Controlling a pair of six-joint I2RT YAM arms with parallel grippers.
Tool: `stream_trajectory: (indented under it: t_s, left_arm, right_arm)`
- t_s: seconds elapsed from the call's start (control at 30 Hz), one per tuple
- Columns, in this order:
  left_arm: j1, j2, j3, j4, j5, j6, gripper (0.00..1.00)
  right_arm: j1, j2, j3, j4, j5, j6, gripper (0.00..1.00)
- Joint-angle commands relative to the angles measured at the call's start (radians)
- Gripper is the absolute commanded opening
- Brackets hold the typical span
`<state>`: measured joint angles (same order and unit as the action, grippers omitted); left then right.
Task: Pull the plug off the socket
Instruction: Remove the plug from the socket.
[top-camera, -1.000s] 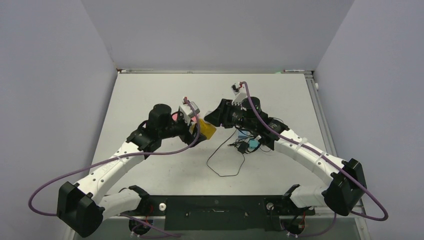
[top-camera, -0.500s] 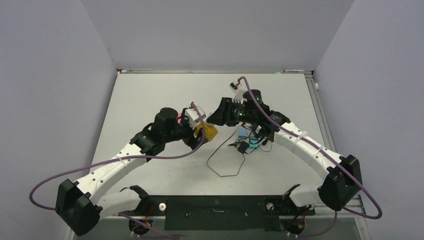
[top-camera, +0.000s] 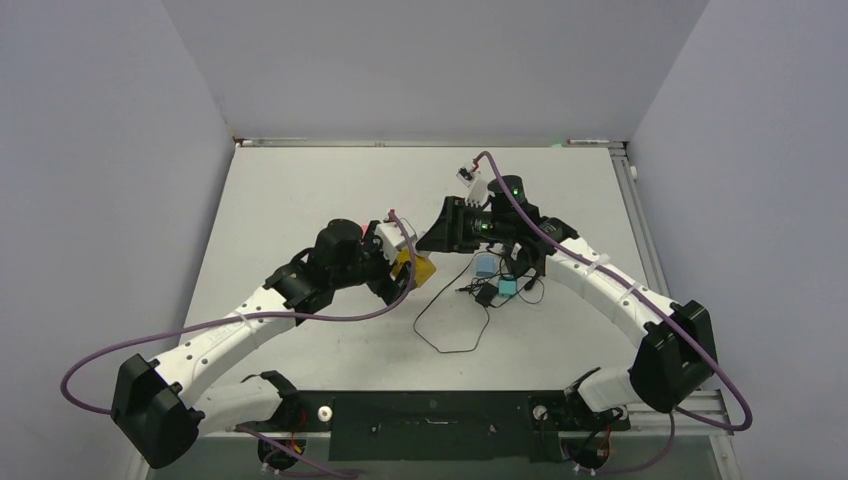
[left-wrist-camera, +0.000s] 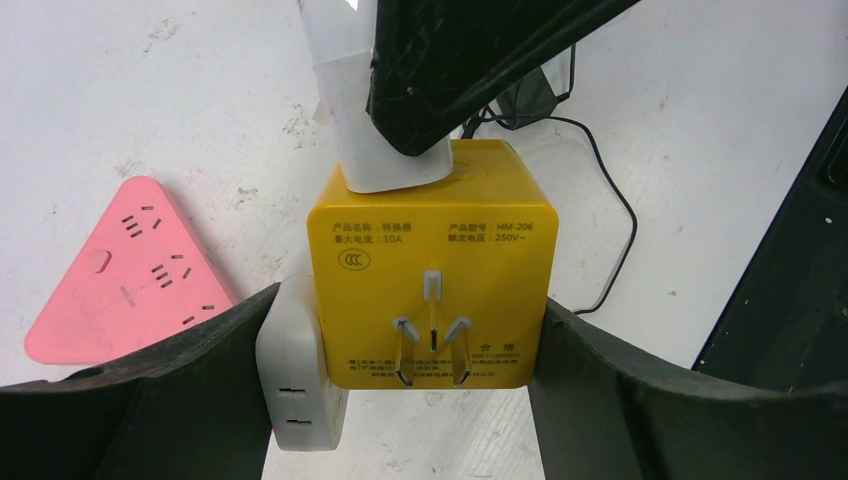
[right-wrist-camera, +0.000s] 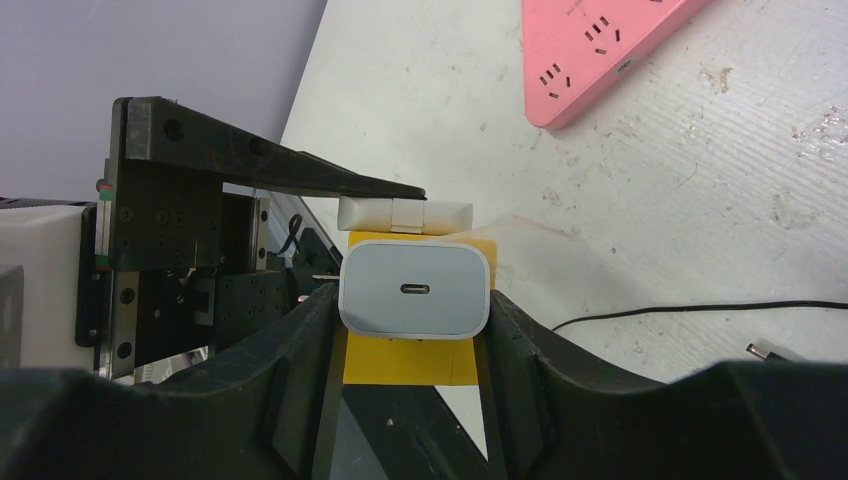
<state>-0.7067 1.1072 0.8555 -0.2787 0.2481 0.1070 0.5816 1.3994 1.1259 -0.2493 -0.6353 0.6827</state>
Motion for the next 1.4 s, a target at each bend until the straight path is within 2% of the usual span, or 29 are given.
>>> stream_trajectory:
  t_s: [0.0, 0.27, 0.63, 1.0, 1.37]
  left_arm:
    - [-0.013, -0.019, 0.037, -0.025, 0.05, 0.024, 0.0]
    - [0.026, -0.01, 0.044, -0.017, 0.089, -0.009, 0.0]
    - [0.166, 0.007, 0.05, 0.058, 0.271, -0.131, 0.0]
    - [0.184, 0.031, 0.057, 0.06, 0.273, -0.161, 0.0]
    - [0.167, 0.012, 0.044, 0.063, 0.286, -0.125, 0.0]
  right_arm:
    - [-0.058, -0.025, 0.001, 0.057, 0.151, -0.061, 0.05]
    - [-0.058, -0.095, -0.029, 0.09, 0.189, -0.058, 0.05]
    - [-0.05, -0.172, -0.094, 0.156, 0.258, -0.034, 0.05]
    - [0.081, -0.178, -0.053, 0.093, 0.468, -0.064, 0.05]
    - [0.079, -0.14, -0.035, 0.082, 0.429, -0.04, 0.05]
